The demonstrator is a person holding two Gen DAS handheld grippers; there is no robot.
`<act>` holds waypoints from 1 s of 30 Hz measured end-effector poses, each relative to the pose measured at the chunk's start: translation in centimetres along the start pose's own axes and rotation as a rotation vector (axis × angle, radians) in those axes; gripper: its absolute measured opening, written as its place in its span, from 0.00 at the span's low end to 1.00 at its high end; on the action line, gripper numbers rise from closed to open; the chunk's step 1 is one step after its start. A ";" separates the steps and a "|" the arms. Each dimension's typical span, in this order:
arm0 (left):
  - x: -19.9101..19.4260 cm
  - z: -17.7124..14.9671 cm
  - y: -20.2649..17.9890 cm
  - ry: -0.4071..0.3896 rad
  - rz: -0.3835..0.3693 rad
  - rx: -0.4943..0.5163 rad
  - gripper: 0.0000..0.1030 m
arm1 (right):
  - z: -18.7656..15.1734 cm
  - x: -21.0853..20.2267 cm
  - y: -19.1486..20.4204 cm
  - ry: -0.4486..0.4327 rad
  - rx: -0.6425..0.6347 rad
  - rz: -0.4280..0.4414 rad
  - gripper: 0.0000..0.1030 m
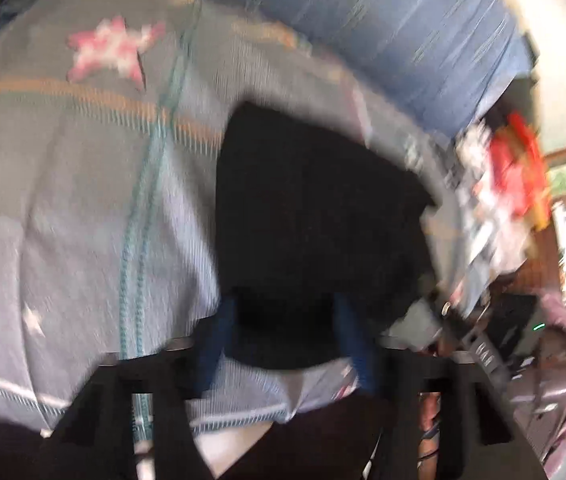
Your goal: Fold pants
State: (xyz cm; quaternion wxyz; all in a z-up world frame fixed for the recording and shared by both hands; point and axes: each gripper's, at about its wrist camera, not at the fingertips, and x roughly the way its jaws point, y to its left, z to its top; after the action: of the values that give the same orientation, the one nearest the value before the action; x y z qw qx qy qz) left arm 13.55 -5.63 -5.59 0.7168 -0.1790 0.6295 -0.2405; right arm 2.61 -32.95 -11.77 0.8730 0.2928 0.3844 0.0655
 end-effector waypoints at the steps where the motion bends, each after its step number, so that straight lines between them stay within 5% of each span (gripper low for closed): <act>1: -0.2 -0.4 -0.2 -0.014 0.017 0.006 0.38 | -0.1 -0.4 0.5 -0.007 -0.012 0.019 0.16; 4: -0.3 -1.2 -0.7 -0.056 0.067 0.065 0.38 | -1.2 -2.2 2.7 -0.045 -0.108 0.000 0.16; 7: 0.9 -1.4 -0.1 -0.038 0.093 0.063 0.47 | -2.8 -0.2 1.4 0.025 -0.130 -0.081 0.17; 11: 0.2 -1.3 0.0 -0.035 0.073 0.054 0.47 | -2.6 -1.3 0.2 -0.006 -0.044 -0.020 0.25; 17: -2.2 -2.9 -3.1 -0.143 0.198 0.167 0.44 | -2.0 -2.4 0.3 -0.029 -0.049 -0.035 0.26; 21: -3.0 -3.7 -4.7 -0.202 0.250 0.207 0.51 | -1.1 -2.7 0.4 -0.041 -0.030 -0.041 0.27; 30: -4.6 -3.1 -4.8 -0.268 0.313 0.204 0.65 | 1.1 -3.3 0.9 -0.095 -0.019 -0.057 0.47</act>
State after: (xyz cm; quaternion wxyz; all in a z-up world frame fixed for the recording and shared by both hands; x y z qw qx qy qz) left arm 9.47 -6.84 0.40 0.8370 -0.0362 0.5211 -0.1630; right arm 1.23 -33.80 -8.59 0.8947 0.2760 0.3500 0.0304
